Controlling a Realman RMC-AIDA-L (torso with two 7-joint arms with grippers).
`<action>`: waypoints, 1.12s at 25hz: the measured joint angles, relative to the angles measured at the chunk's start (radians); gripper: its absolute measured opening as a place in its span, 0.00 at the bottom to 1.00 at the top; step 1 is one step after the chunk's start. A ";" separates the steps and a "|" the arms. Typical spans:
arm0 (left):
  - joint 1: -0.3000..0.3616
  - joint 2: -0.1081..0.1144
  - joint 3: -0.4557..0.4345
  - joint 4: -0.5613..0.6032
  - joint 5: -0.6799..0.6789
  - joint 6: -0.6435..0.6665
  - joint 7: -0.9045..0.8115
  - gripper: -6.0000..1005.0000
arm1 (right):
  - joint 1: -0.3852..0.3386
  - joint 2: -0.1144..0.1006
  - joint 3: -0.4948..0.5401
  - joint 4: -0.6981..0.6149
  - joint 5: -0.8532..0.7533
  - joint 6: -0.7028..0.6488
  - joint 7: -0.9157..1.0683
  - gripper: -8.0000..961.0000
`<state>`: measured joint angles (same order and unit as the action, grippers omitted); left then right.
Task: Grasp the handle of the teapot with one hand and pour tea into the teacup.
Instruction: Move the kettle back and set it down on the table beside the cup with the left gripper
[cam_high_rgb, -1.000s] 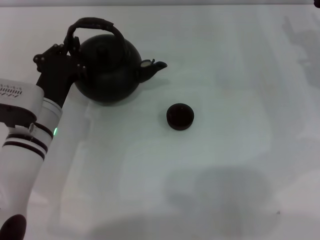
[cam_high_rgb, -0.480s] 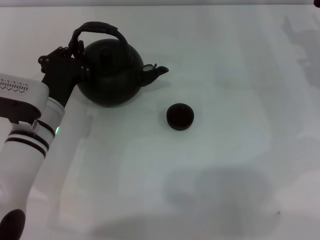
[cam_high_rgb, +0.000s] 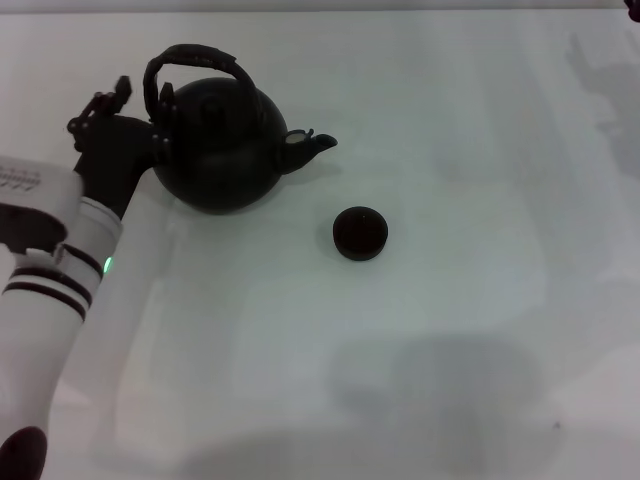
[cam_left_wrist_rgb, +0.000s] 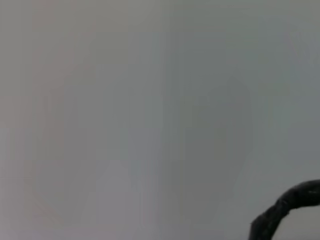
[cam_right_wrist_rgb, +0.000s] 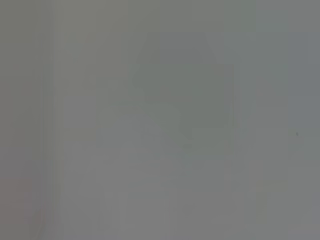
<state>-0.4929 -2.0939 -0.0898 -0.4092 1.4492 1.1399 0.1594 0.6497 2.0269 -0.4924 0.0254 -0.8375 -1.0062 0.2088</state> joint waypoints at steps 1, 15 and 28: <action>0.007 0.000 0.000 0.001 0.000 0.012 -0.027 0.32 | 0.000 0.000 0.000 0.000 0.000 0.000 0.000 0.86; 0.163 0.006 0.010 0.134 -0.034 0.247 -0.468 0.83 | -0.002 0.000 0.000 0.001 0.000 0.001 0.001 0.86; 0.025 0.009 0.051 0.156 0.014 0.067 -0.500 0.89 | -0.003 0.001 0.000 -0.001 0.000 0.002 0.001 0.86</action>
<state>-0.4681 -2.0847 -0.0387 -0.2531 1.4632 1.2073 -0.3409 0.6466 2.0277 -0.4923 0.0244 -0.8375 -1.0046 0.2102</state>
